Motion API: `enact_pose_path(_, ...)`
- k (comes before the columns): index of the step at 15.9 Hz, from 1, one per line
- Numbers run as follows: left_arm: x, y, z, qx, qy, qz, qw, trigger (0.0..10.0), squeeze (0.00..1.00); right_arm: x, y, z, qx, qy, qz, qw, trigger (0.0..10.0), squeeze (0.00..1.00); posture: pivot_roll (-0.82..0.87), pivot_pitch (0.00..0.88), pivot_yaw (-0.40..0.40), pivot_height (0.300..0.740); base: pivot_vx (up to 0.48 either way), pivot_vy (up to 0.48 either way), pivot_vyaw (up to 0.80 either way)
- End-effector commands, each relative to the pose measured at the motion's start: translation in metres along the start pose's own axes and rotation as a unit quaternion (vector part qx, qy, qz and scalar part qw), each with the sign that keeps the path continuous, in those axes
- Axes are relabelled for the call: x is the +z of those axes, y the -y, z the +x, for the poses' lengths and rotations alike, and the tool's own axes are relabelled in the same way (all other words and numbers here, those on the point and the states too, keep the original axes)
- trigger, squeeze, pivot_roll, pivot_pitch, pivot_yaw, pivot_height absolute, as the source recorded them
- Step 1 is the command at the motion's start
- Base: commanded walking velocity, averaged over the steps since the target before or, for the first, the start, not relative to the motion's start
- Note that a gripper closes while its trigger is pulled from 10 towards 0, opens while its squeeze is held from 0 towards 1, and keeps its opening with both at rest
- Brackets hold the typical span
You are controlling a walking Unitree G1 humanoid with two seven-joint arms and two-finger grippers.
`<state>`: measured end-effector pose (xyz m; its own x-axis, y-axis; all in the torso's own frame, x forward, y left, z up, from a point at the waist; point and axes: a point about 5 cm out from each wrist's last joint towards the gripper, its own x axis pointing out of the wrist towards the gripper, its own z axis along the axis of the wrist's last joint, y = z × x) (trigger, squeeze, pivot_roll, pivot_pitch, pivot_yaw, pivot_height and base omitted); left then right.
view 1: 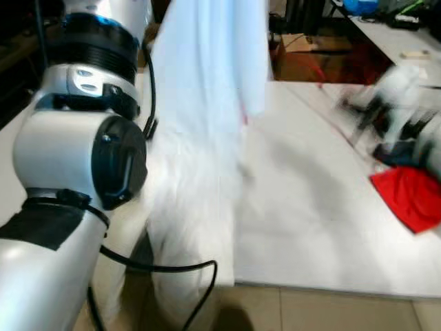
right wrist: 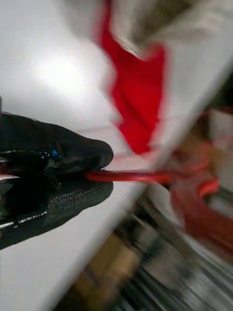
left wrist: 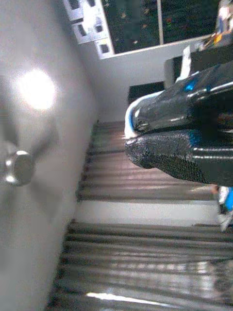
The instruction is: Hang hanger
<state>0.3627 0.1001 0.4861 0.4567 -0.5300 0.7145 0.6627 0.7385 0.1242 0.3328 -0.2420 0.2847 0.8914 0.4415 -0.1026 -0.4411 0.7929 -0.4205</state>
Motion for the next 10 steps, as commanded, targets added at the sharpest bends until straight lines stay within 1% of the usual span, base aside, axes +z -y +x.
enact_pose_path(1, 0.017, -0.007, -0.002, 0.005, 0.020, 0.015, 1.000, 10.0, 0.00, 0.014, 0.007, 0.004, -0.008, 0.032, -0.009, 0.999, 10.0, 0.00, 0.04, 0.000, -0.007, 0.740, 0.409, 0.000, 0.00)
enact_pose_path(2, 0.014, -0.008, -0.004, 0.008, 0.014, 0.018, 1.000, 10.0, 0.00, 0.026, 0.013, 0.006, -0.017, 0.056, 0.001, 0.998, 10.0, 0.00, 0.04, 0.000, -0.010, 0.740, 0.409, 0.000, 0.00)
enact_pose_path(3, 0.012, -0.009, -0.005, 0.010, 0.010, 0.019, 1.000, 10.0, 0.00, 0.027, 0.011, 0.007, -0.006, 0.058, 0.003, 0.998, 10.0, 0.00, 0.04, 0.000, -0.014, 0.740, 0.405, 0.000, 0.00)
enact_pose_path(4, 0.007, -0.010, -0.007, 0.014, -0.003, 0.021, 1.000, 10.0, 0.00, 0.024, 0.005, 0.007, 0.023, 0.047, -0.009, 0.999, 10.0, 0.00, 0.04, 0.000, -0.017, 0.740, 0.405, 0.000, 0.00)
enact_pose_path(5, 0.005, -0.010, -0.008, 0.016, -0.010, 0.022, 1.000, 10.0, 0.00, 0.021, 0.002, 0.006, 0.037, 0.040, -0.018, 0.998, 10.0, 0.00, 0.04, 0.000, -0.017, 0.740, 0.405, 0.000, 0.00)
enact_pose_path(6, -0.020, -0.010, -0.016, 0.024, -0.057, 0.036, 0.997, 10.0, 0.00, 0.001, 0.001, 0.002, 0.007, -0.003, -0.012, 1.000, 10.0, 0.00, 0.04, 0.000, -0.016, 0.740, 0.401, 0.000, 0.00)
enact_pose_path(7, -0.041, -0.010, -0.023, 0.035, -0.094, 0.037, 0.994, 10.0, 0.00, -0.015, 0.000, -0.004, -0.008, -0.036, -0.007, 0.999, 10.0, 0.00, 0.04, 0.000, -0.013, 0.740, 0.394, 0.000, 0.00)
enact_pose_path(8, -0.058, -0.010, -0.030, 0.041, -0.126, 0.042, 0.990, 10.0, 0.00, -0.024, -0.001, -0.009, -0.012, -0.054, -0.003, 0.998, 10.0, 0.00, 0.04, 0.000, -0.012, 0.740, 0.394, 0.000, 0.00)
enact_pose_path(9, -0.084, -0.009, -0.043, 0.053, -0.175, 0.052, 0.982, 10.0, 0.00, -0.036, -0.006, -0.018, -0.017, -0.069, 0.012, 0.997, 10.0, 0.00, 0.03, 0.000, -0.001, 0.740, 0.292, 0.000, 0.00)
enact_pose_path(10, -0.117, -0.004, -0.063, 0.050, -0.229, 0.034, 0.971, 10.0, 0.00, -0.043, -0.022, -0.036, 0.003, -0.058, 0.036, 0.998, 10.0, 0.00, 0.02, 0.000, 0.017, 0.740, 0.000, 0.000, 0.00)
